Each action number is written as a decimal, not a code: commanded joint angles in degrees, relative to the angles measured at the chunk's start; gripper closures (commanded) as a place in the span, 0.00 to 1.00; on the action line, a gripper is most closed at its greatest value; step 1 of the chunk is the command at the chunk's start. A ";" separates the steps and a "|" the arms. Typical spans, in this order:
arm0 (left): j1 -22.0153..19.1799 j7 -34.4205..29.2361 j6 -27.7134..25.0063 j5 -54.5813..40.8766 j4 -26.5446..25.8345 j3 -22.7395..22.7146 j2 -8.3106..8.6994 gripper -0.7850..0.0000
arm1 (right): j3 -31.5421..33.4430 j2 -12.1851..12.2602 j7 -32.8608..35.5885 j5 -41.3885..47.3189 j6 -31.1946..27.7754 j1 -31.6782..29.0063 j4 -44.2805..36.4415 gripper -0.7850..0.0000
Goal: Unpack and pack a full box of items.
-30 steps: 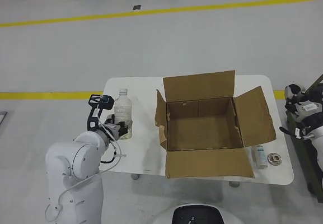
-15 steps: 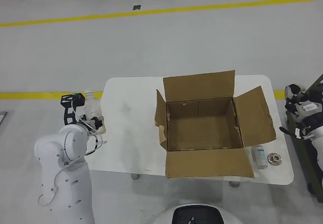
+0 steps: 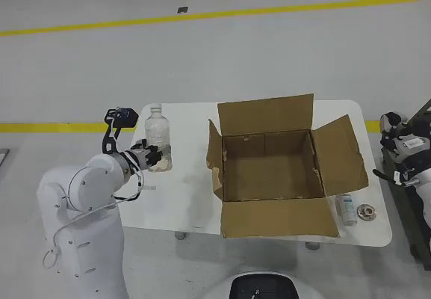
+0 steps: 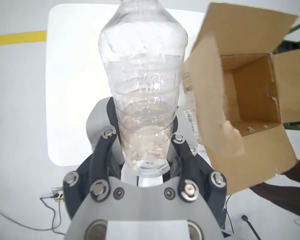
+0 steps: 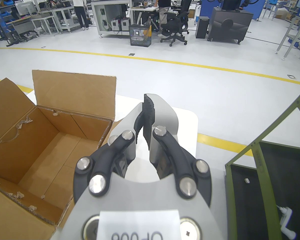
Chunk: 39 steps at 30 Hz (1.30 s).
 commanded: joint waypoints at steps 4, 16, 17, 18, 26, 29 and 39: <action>-1.43 -0.18 0.22 -3.29 -2.96 3.49 0.17 1.00 | 0.00 0.00 0.00 0.00 0.00 0.00 0.00 1.00; -1.62 -0.42 0.07 -3.71 -3.28 3.95 0.21 1.00 | 0.00 0.00 0.00 0.00 0.00 0.00 0.00 1.00; -1.62 -0.42 0.07 -3.71 -3.28 3.95 0.21 1.00 | 0.00 0.00 0.00 0.00 0.00 0.00 0.00 1.00; -1.62 -0.42 0.07 -3.71 -3.28 3.95 0.21 1.00 | 0.00 0.00 0.00 0.00 0.00 0.00 0.00 1.00; -1.45 7.38 -0.81 -9.46 -3.29 7.62 0.13 1.00 | -0.76 0.22 -0.87 -0.72 0.56 -0.33 -0.26 1.00; -4.29 9.15 -1.37 -12.10 -1.74 11.78 -0.11 1.00 | -1.02 0.39 -1.07 -0.98 0.80 -0.06 -0.28 1.00; -11.96 10.14 1.14 -22.64 9.73 25.70 -1.61 1.00 | -0.29 0.89 -2.16 -1.20 2.29 -0.80 -0.01 1.00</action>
